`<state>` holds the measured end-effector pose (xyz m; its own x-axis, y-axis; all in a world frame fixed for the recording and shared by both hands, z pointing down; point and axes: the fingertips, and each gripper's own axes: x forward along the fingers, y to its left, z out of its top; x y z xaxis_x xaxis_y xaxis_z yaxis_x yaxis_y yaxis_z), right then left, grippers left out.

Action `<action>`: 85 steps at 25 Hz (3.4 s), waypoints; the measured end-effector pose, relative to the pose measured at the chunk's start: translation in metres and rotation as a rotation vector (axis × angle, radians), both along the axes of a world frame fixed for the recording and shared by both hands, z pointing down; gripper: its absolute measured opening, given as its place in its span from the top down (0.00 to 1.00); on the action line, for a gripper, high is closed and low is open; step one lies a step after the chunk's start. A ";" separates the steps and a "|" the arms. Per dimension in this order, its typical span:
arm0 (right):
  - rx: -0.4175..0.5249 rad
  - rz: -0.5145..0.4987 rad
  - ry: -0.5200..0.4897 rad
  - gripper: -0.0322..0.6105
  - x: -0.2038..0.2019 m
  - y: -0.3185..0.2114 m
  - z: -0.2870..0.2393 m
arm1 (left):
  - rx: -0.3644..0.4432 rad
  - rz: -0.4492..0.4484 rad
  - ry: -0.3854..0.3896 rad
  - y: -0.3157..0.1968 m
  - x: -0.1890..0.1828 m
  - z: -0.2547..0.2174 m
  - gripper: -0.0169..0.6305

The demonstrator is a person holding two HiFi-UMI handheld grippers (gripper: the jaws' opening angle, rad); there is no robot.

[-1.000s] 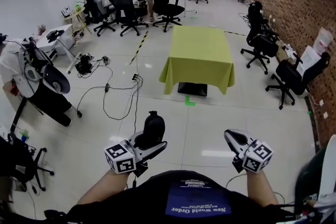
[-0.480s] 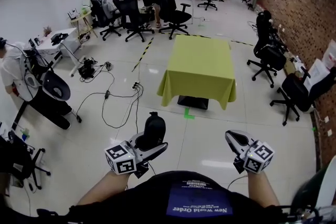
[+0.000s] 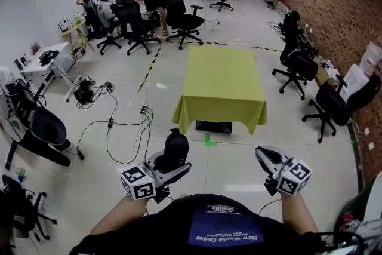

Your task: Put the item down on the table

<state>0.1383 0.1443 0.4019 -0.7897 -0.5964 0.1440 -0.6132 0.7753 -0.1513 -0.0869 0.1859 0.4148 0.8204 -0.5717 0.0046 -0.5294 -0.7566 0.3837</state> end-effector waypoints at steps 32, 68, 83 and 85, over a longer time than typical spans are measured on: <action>0.025 -0.150 0.001 0.97 0.043 -0.370 -0.019 | 0.011 -0.136 -0.016 -0.338 0.052 -0.024 0.53; -0.043 0.142 0.024 0.97 -0.020 -0.672 -0.010 | -0.008 0.209 -0.020 -0.715 -0.012 0.003 0.53; -0.063 -0.123 -0.020 0.97 0.034 -0.764 0.014 | -0.073 -0.024 -0.077 -0.749 0.070 0.016 0.53; -0.069 -0.138 -0.023 0.97 0.029 -0.766 0.014 | -0.083 -0.042 -0.074 -0.744 0.067 0.015 0.53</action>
<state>0.1676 -0.6213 0.4158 -0.8672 -0.4711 0.1613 -0.4970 0.8394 -0.2201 -0.0197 -0.5585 0.4297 0.7914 -0.6008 0.1125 -0.5891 -0.7004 0.4030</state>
